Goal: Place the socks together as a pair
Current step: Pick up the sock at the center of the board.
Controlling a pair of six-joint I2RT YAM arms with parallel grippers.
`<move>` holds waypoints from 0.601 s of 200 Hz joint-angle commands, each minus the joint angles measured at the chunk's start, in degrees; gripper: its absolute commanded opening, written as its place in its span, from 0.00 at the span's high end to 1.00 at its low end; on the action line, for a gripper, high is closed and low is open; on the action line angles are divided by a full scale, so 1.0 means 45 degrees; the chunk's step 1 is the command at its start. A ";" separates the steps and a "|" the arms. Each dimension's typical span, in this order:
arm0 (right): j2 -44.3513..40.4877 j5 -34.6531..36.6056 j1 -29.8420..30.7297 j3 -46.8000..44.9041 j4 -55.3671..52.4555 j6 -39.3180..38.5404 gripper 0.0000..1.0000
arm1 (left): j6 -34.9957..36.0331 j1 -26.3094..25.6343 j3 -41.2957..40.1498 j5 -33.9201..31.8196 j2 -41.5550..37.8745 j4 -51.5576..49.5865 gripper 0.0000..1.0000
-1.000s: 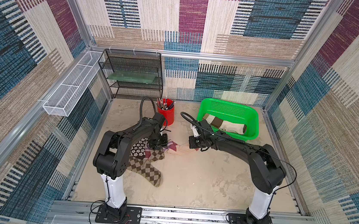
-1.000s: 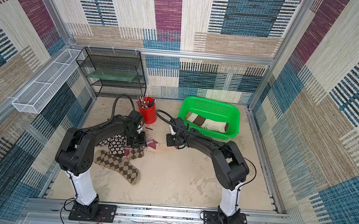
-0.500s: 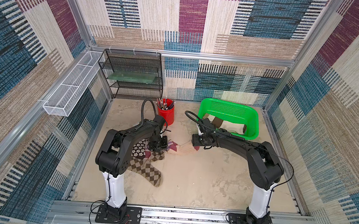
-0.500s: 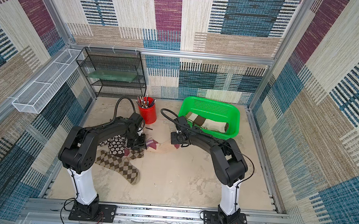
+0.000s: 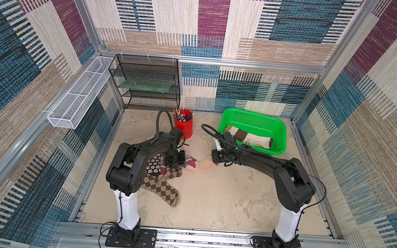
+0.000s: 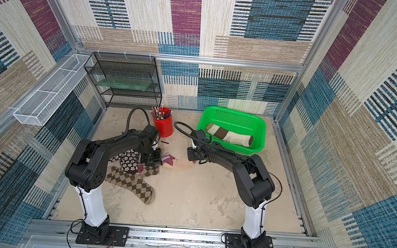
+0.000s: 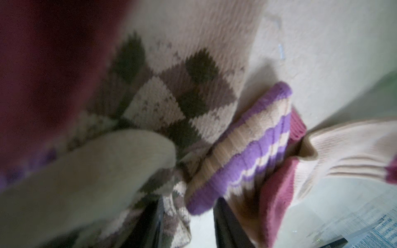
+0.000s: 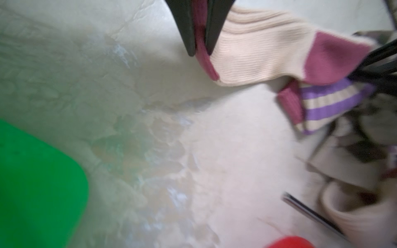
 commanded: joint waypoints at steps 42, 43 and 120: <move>-0.3454 0.1240 0.2215 -0.3077 0.0517 -0.1922 0.87 | -0.0133 -0.0001 -0.0435 -0.0209 0.0435 0.0374 0.61; -0.3511 0.1267 0.2270 -0.3123 0.0546 -0.1936 0.87 | -0.0132 -0.0006 -0.0429 -0.0199 0.0435 0.0389 0.61; -0.6196 0.1275 0.5804 -0.5157 0.2600 -0.2024 0.87 | -0.0247 -0.0020 -0.0861 -0.0005 0.0552 0.0594 0.61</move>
